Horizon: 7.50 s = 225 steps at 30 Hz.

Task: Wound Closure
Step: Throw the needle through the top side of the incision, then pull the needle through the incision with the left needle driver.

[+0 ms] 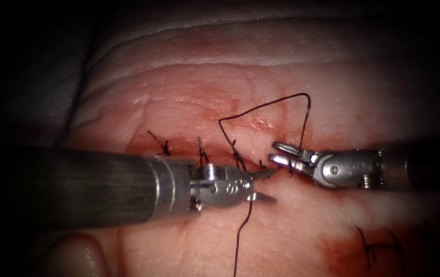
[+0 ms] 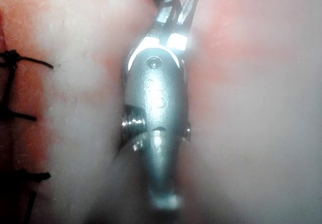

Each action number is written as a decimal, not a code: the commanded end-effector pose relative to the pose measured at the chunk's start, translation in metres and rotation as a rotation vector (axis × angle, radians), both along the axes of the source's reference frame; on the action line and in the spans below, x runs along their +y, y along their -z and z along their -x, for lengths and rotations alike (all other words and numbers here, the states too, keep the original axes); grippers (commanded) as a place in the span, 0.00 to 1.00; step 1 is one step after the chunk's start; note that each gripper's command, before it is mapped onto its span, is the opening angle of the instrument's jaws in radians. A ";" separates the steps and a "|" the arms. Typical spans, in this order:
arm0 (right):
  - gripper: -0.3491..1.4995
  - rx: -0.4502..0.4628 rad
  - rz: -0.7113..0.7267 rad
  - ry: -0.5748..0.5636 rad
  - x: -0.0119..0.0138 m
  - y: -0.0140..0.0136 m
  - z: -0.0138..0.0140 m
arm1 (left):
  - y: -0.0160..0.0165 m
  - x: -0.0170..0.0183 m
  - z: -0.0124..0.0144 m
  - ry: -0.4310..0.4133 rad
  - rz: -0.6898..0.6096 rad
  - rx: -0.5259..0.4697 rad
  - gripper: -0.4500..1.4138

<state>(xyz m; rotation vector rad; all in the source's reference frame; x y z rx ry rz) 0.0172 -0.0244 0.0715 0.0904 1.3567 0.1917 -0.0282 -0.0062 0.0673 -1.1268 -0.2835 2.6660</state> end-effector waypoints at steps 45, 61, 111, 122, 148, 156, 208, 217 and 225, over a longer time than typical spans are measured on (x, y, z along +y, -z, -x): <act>0.00 0.028 -0.151 -0.047 0.0024 0.0015 0.0007 | -0.0001 -0.0018 0.0012 -0.028 -0.012 0.037 0.33; 0.00 0.141 -0.113 -0.141 0.0081 0.0040 0.0010 | -0.0022 -0.0025 0.0030 -0.047 -0.027 0.048 0.33; 0.00 0.186 -1.300 -0.207 0.0110 0.0034 -0.0007 | -0.0037 -0.0057 0.0027 -0.118 -0.069 0.069 0.37; 0.00 0.151 -1.343 -0.173 0.0074 0.0044 -0.0014 | -0.0033 -0.0051 0.0023 -0.117 -0.070 0.072 0.37; 0.25 0.107 -0.760 -0.324 0.0144 0.0037 -0.0011 | -0.0030 -0.0051 0.0022 -0.118 -0.071 0.070 0.37; 0.00 0.084 -1.010 -0.384 0.0146 0.0042 -0.0004 | -0.0029 -0.0050 0.0021 -0.118 -0.071 0.072 0.37; 0.44 0.172 -0.949 -0.323 0.0112 0.0007 0.0041 | -0.0031 0.0009 0.0028 -0.186 0.207 -0.314 0.32; 0.33 0.176 -0.947 -0.325 0.0101 0.0013 0.0044 | -0.0026 0.0021 0.0032 -0.123 -0.008 -0.401 0.00; 0.24 0.180 -0.955 -0.327 0.0094 0.0014 0.0045 | -0.0008 0.0025 0.0032 -0.002 -0.271 -0.401 0.00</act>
